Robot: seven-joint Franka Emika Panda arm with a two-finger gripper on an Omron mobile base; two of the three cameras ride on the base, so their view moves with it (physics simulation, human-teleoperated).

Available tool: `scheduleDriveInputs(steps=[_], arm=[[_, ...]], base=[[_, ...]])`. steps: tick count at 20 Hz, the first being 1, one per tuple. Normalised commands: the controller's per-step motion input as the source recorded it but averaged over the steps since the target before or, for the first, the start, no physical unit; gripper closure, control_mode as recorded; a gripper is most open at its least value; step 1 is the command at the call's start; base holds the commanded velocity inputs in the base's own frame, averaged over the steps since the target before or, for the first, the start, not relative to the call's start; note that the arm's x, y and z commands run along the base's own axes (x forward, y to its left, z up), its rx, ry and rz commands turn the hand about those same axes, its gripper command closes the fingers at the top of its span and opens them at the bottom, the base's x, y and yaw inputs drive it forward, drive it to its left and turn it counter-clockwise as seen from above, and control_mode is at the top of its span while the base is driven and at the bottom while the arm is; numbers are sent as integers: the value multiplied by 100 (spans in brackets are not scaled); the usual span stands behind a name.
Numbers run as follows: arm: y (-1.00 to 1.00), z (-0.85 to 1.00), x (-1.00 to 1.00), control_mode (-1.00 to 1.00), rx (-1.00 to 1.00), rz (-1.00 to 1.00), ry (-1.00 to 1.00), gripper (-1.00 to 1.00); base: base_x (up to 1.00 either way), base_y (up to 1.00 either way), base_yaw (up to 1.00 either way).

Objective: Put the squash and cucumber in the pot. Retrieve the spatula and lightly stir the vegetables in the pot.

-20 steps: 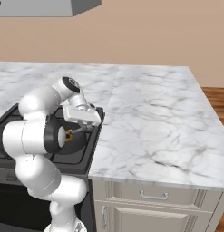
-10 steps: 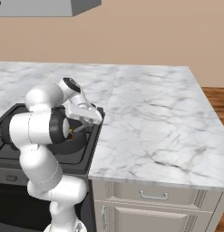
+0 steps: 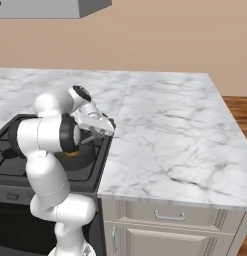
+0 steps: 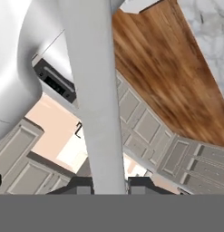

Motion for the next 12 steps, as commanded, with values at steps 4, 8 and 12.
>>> scheduleDriveInputs(steps=[4, 8, 12], arm=[[2, -27, 16, -100, -3, 0, 0, 100], [1, -15, 14, -100, -3, 0, 0, 100], [0, -14, 25, -100, -5, -1, 0, 100]], base=[[0, 0, 0], [0, 0, 0], [0, 0, 0]])
